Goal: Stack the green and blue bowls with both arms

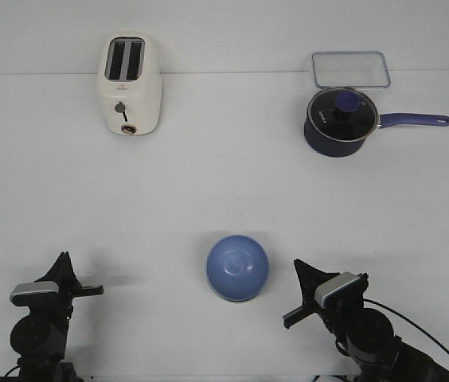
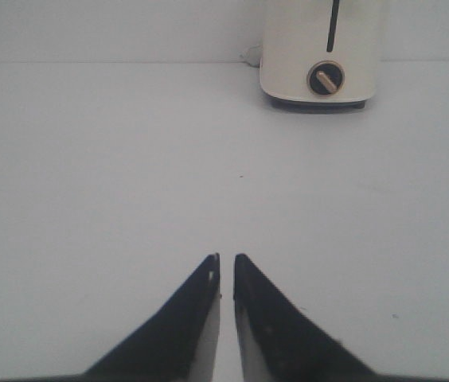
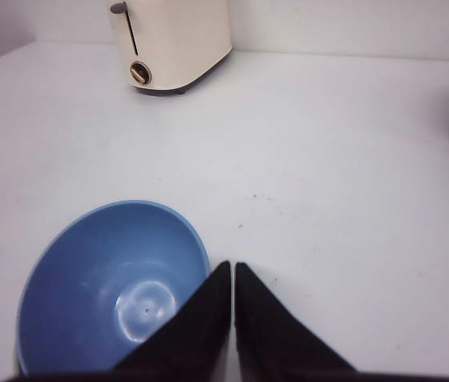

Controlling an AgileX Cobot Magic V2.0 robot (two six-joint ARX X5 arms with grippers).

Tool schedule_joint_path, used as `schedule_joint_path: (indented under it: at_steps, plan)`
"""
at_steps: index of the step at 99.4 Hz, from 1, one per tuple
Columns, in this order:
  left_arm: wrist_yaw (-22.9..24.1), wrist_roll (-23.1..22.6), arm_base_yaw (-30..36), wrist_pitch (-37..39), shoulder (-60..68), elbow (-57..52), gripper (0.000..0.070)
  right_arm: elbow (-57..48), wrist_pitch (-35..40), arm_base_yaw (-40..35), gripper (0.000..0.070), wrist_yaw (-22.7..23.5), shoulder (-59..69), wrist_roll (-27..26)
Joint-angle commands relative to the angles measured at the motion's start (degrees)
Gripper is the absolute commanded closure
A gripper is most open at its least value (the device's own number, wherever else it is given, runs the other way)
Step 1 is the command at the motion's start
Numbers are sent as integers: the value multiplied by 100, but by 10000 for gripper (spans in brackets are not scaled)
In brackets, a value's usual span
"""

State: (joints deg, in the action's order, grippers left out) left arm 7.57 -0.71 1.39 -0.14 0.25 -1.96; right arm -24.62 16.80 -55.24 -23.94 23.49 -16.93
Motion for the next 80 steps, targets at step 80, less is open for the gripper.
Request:
schedule_joint_path:
  at_steps: [80]
  plan:
    - [2,17,-4,68,-7,116,685,310,-494,2188,691,1054,-402,1436]
